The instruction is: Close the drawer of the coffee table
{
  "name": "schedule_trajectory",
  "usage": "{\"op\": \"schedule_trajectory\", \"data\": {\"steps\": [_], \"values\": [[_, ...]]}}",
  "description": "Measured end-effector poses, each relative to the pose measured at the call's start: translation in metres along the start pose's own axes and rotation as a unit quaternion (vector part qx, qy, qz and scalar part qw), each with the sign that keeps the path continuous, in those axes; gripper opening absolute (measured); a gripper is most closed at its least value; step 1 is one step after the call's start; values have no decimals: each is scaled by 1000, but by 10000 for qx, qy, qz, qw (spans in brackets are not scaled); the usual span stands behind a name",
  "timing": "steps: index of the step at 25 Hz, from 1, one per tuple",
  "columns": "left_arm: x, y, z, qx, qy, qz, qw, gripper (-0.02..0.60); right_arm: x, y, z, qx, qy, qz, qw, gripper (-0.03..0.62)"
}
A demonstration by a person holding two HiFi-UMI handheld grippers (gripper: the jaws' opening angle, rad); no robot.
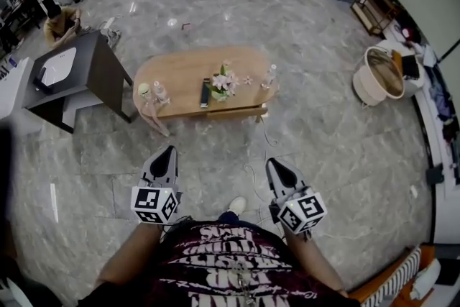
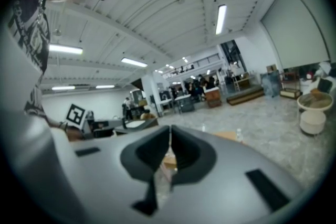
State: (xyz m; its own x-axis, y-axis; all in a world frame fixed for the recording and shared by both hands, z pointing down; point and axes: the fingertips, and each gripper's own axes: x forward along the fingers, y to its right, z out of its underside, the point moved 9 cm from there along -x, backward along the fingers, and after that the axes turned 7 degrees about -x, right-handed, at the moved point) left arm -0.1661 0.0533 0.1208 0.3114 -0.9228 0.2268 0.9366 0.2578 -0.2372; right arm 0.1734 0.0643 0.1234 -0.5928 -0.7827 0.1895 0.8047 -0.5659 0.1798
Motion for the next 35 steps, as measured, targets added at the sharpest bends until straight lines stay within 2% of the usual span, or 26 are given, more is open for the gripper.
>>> {"op": "schedule_trajectory", "data": {"steps": [6, 14, 20, 26, 31, 35], "values": [[27, 34, -6, 181, 94, -71, 9998, 20, 10, 48, -2, 80, 27, -134, 9999, 35], [43, 37, -16, 372, 142, -250, 9989, 20, 39, 70, -3, 189, -64, -395, 9990, 35], [72, 29, -17, 156, 235, -178, 9994, 20, 72, 90, -2, 217, -290, -492, 9981, 35], [133, 18, -33, -74, 293, 155, 9994, 20, 108, 116, -18, 123, -443, -343, 9984, 35], [185, 19, -67, -36, 897, 968, 9913, 20, 140, 136, -36, -58, -506, -186, 9985, 35], [226, 13, -80, 5, 930, 1340, 9866, 20, 170, 152, -45, -63, -578, -51, 9983, 35]]}}
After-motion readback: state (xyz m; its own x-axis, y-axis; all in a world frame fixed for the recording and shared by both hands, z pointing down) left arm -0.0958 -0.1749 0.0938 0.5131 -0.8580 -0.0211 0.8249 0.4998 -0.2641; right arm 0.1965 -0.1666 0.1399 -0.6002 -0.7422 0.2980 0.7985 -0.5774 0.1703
